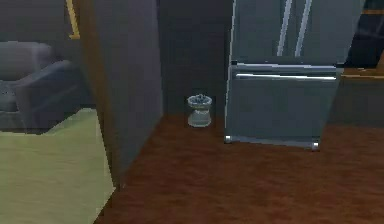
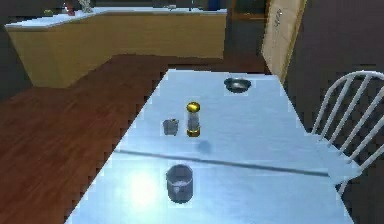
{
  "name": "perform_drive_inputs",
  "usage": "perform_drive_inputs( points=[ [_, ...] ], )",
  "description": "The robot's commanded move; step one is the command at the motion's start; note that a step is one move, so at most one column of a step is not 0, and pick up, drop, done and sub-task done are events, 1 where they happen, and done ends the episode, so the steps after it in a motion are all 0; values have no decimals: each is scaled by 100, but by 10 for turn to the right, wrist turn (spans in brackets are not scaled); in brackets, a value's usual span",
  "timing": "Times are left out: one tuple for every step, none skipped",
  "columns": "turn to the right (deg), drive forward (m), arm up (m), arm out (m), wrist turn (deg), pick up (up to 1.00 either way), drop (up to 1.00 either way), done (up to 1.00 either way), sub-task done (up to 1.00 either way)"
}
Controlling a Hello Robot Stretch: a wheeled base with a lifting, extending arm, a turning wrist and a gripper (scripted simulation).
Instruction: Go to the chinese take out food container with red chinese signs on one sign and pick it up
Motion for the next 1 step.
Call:
perform_drive_inputs(
  points=[
    [450, 0, 0, 0, 0, 0, 0, 0, 0]
  ],
)
